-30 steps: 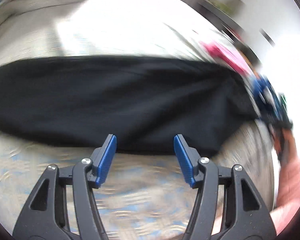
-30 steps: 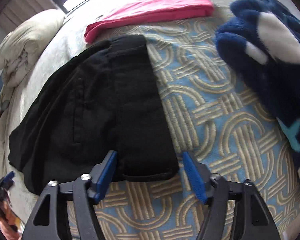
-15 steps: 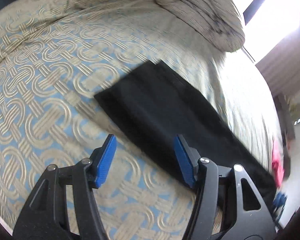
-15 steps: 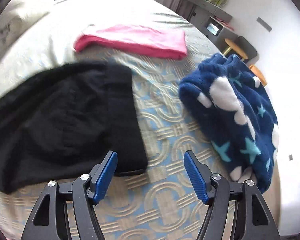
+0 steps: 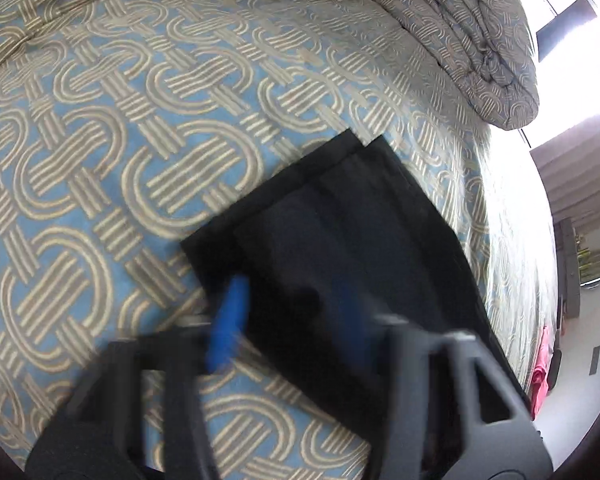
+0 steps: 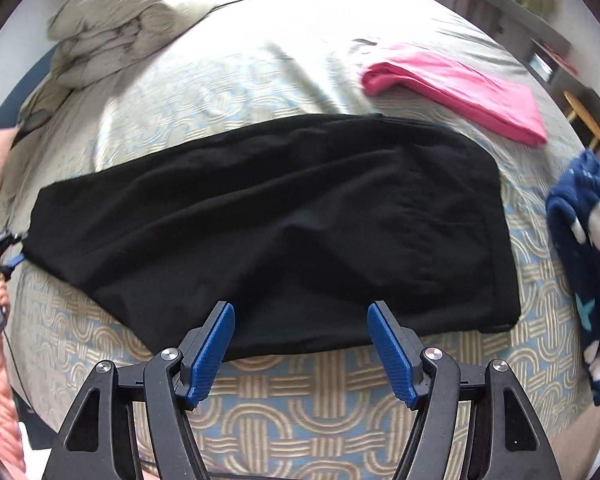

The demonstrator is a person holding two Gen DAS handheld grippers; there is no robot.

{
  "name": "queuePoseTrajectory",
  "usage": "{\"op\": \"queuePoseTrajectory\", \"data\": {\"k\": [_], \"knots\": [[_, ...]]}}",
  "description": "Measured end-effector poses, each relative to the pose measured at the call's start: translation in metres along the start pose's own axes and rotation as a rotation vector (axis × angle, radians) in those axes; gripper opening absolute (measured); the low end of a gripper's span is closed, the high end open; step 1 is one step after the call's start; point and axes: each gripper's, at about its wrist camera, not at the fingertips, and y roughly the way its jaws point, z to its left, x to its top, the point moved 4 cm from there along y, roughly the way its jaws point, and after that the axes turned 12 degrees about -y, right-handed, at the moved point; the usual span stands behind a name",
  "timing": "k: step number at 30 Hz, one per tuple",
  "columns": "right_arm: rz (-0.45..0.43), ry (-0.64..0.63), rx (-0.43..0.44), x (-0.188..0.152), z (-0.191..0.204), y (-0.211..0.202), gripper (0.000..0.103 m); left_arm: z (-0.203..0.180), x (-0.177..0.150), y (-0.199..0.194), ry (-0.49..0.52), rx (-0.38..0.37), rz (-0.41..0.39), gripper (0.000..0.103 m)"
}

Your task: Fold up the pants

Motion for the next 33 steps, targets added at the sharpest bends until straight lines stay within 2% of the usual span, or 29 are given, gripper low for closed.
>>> {"op": "queuePoseTrajectory", "data": {"k": [2,6,7,9,12,18,21,22,23,25,27,30,33], "knots": [[-0.001,-0.003,0.004,0.002,0.005,0.0,0.07,-0.002,0.003,-0.004,-0.011,-0.019,0.014,0.003],[-0.003,0.004,-0.005,0.003,0.011,-0.004,0.07,-0.002,0.007,-0.048,-0.012,-0.128,-0.088,0.003],[-0.005,0.007,-0.003,0.002,0.01,-0.004,0.07,0.0,0.008,-0.049,0.007,-0.123,-0.103,0.004],[0.005,0.014,0.005,0.002,0.008,0.001,0.071,0.009,0.009,-0.035,0.03,-0.048,-0.078,0.004],[0.035,0.025,0.009,0.002,0.01,0.009,0.07,0.023,0.005,-0.016,0.014,0.011,-0.053,0.004],[0.045,0.016,0.018,0.006,0.014,0.011,0.07,0.02,0.003,-0.038,0.019,-0.027,-0.098,0.004],[0.039,0.011,0.004,0.012,0.014,0.009,0.071,0.002,0.004,-0.072,0.087,-0.102,-0.194,0.004],[0.037,0.011,0.005,0.015,0.014,0.009,0.071,0.0,0.005,-0.074,0.117,-0.084,-0.214,0.004],[0.036,0.012,0.006,0.016,0.015,0.009,0.071,-0.001,0.009,-0.068,0.141,-0.034,-0.217,0.005],[0.045,0.004,0.007,0.021,0.017,0.014,0.071,0.006,0.014,-0.037,0.159,0.069,-0.165,0.005],[0.05,-0.008,0.01,0.022,0.021,0.017,0.071,0.017,0.015,-0.015,0.151,0.136,-0.126,0.005],[0.057,-0.048,0.025,0.022,0.031,0.018,0.07,0.023,0.012,-0.014,0.155,0.139,-0.145,0.005],[0.053,-0.148,0.027,0.022,0.042,0.014,0.07,0.023,0.012,-0.024,0.166,0.139,-0.166,0.005]]}}
